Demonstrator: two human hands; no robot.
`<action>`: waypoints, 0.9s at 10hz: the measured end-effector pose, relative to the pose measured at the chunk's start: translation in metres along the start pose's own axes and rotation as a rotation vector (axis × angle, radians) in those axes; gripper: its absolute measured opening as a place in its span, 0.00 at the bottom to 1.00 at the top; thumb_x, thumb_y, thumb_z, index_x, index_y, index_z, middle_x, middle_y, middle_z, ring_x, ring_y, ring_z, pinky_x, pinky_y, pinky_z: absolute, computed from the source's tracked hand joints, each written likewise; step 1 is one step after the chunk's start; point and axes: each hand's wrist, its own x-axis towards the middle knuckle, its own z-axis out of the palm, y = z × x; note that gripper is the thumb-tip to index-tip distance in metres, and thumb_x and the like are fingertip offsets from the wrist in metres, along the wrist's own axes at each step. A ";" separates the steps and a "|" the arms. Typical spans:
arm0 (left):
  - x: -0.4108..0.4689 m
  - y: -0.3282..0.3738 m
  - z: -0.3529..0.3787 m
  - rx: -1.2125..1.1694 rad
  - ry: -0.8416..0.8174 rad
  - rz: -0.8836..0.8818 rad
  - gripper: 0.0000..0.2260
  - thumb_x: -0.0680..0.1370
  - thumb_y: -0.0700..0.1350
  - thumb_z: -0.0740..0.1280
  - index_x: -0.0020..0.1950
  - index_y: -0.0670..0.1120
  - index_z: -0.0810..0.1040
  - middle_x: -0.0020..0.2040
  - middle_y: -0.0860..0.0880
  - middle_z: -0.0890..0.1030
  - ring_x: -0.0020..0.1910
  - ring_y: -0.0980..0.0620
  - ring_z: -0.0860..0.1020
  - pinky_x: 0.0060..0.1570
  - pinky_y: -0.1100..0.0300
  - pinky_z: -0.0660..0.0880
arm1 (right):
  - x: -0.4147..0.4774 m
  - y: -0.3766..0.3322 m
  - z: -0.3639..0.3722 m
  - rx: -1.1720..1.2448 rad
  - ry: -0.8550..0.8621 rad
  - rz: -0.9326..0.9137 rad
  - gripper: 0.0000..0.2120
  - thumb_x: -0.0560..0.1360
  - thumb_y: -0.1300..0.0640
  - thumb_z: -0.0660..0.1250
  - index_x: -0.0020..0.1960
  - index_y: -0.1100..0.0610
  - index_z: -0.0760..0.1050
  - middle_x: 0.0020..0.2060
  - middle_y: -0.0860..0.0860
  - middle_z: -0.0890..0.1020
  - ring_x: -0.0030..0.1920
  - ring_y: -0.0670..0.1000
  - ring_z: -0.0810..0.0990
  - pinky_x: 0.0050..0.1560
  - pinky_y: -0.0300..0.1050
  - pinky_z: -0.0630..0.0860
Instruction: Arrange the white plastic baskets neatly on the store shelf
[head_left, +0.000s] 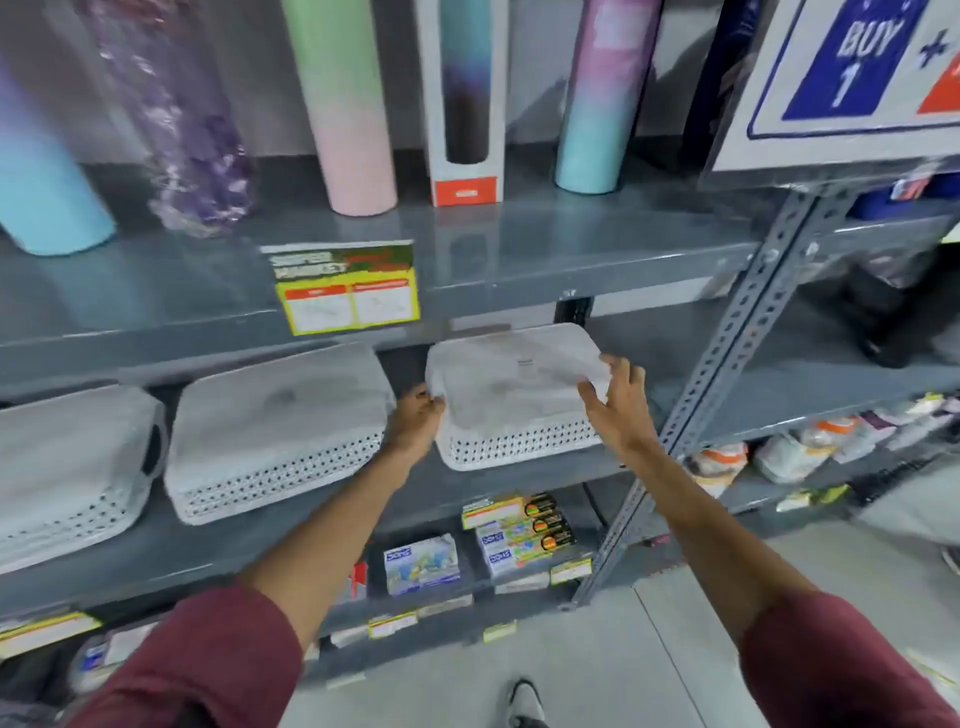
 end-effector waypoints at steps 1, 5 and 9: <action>0.032 0.007 0.024 0.003 0.037 -0.091 0.19 0.81 0.47 0.61 0.69 0.39 0.72 0.69 0.38 0.75 0.69 0.39 0.73 0.64 0.52 0.70 | 0.047 0.026 -0.006 -0.030 -0.090 0.178 0.26 0.82 0.46 0.58 0.75 0.56 0.57 0.72 0.61 0.63 0.69 0.65 0.68 0.69 0.60 0.68; 0.113 -0.016 0.071 -0.197 0.199 -0.424 0.15 0.78 0.35 0.61 0.64 0.36 0.73 0.56 0.41 0.79 0.51 0.44 0.78 0.43 0.57 0.75 | 0.141 0.100 0.028 0.220 -0.438 0.486 0.30 0.78 0.63 0.66 0.77 0.54 0.59 0.67 0.50 0.71 0.68 0.56 0.72 0.70 0.51 0.69; 0.090 0.014 0.052 -1.545 0.224 -0.439 0.17 0.80 0.55 0.53 0.55 0.53 0.81 0.54 0.50 0.84 0.56 0.47 0.81 0.55 0.52 0.77 | 0.159 0.129 0.023 -0.598 0.189 0.828 0.37 0.73 0.24 0.48 0.71 0.46 0.69 0.66 0.33 0.75 0.79 0.58 0.53 0.66 0.36 0.28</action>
